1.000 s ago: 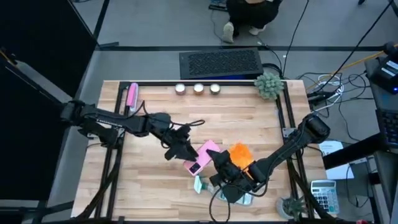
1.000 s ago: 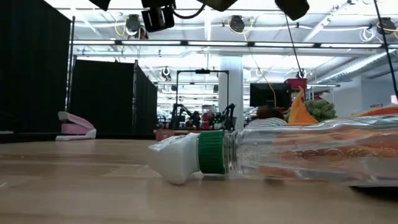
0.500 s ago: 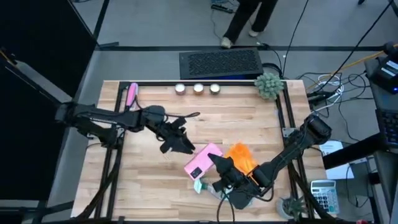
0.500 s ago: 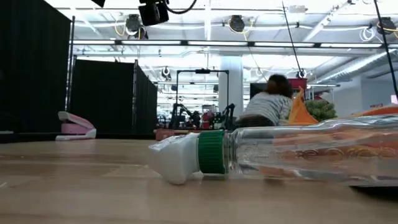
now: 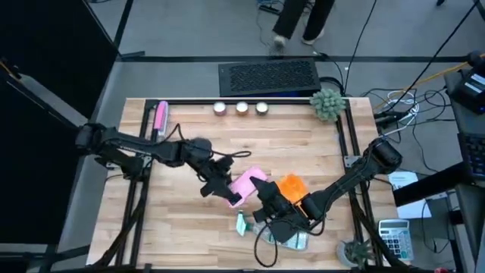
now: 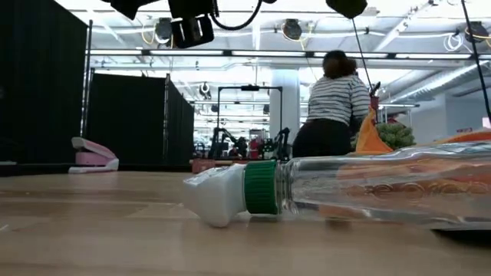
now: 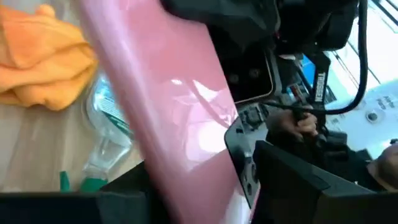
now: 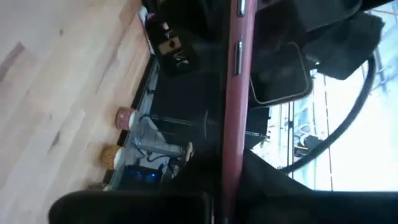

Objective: Apply microfiber cloth
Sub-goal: Spray the back of the cellphone using the spray bottle

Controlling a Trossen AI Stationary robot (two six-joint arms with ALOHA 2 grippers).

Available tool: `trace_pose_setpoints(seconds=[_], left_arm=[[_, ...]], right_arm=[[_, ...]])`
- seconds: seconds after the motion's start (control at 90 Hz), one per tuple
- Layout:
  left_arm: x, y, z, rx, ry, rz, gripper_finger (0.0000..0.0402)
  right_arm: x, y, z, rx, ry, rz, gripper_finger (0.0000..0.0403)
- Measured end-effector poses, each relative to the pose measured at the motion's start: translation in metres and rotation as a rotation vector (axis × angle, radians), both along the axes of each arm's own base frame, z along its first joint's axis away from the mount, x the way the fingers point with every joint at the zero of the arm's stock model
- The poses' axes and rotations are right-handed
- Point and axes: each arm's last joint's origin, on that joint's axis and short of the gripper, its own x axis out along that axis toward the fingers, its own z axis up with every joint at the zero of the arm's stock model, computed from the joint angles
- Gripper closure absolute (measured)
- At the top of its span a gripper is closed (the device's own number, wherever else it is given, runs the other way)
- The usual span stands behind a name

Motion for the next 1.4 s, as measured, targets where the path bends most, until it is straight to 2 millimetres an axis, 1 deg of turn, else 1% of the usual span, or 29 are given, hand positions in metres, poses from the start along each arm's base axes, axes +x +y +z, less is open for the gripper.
trace_pose_setpoints(seconds=[0.067, 0.122, 0.2, 0.244, 0.367, 0.556, 0.611, 0.711, 0.811, 0.878, 0.944, 1.044, 1.1, 1.156, 1.289, 1.4], left_arm=[[0.001, 0.0, 0.0, 0.002, -0.005, -0.001, 0.0258], [0.001, 0.001, 0.0, 0.008, -0.011, 0.005, 0.0296], [0.001, 0.003, 0.001, 0.018, -0.025, 0.017, 0.0359], [0.001, 0.005, 0.0, 0.024, -0.024, 0.022, 0.0378], [0.002, 0.012, -0.001, 0.049, -0.033, 0.04, 0.0381], [-0.009, 0.025, 0.011, 0.121, -0.081, 0.098, 0.0384], [-0.012, 0.032, 0.016, 0.162, -0.11, 0.165, 0.0384], [-0.02, 0.042, 0.023, 0.216, -0.118, 0.255, 0.0384], [-0.027, 0.048, 0.028, 0.274, -0.134, 0.292, 0.0384], [-0.031, 0.05, 0.031, 0.329, -0.141, 0.324, 0.0384], [-0.033, 0.049, 0.032, 0.384, -0.163, 0.333, 0.0384], [-0.036, 0.043, 0.03, 0.472, -0.167, 0.329, 0.0384], [-0.036, 0.039, 0.029, 0.499, -0.163, 0.326, 0.0384], [-0.036, 0.034, 0.026, 0.517, -0.156, 0.315, 0.0384], [-0.041, 0.019, 0.008, 0.564, -0.078, 0.309, 0.0384], [-0.049, 0.0, -0.009, 0.599, 0.0, 0.304, 0.0384]], right_arm=[[0.001, -0.001, 0.0, 0.016, -0.015, -0.005, 0.0385], [0.001, -0.002, 0.0, 0.028, -0.028, -0.012, 0.0376], [0.0, -0.001, -0.001, 0.036, -0.047, -0.026, 0.0359], [-0.001, 0.0, 0.0, 0.042, -0.054, -0.023, 0.0347], [-0.005, 0.008, 0.0, 0.097, -0.108, -0.009, 0.0308], [-0.016, 0.026, 0.0, 0.276, -0.269, 0.02, 0.0246], [-0.02, 0.033, -0.001, 0.374, -0.319, 0.055, 0.0233], [-0.027, 0.043, -0.002, 0.505, -0.414, 0.067, 0.0215], [-0.032, 0.049, -0.002, 0.653, -0.528, 0.058, 0.0205], [-0.035, 0.055, -0.003, 0.793, -0.584, 0.073, 0.0203], [-0.036, 0.059, -0.004, 0.97, -0.616, 0.094, 0.0203], [-0.035, 0.063, -0.009, 1.273, -0.568, 0.108, 0.0204], [-0.033, 0.061, -0.013, 1.439, -0.517, 0.076, 0.0204], [-0.033, 0.06, -0.018, 1.569, -0.444, 0.028, 0.0203], [-0.044, 0.065, -0.029, 1.764, -0.265, -0.139, 0.0193], [-0.056, 0.069, -0.037, 1.91, -0.054, -0.322, 0.0185]])
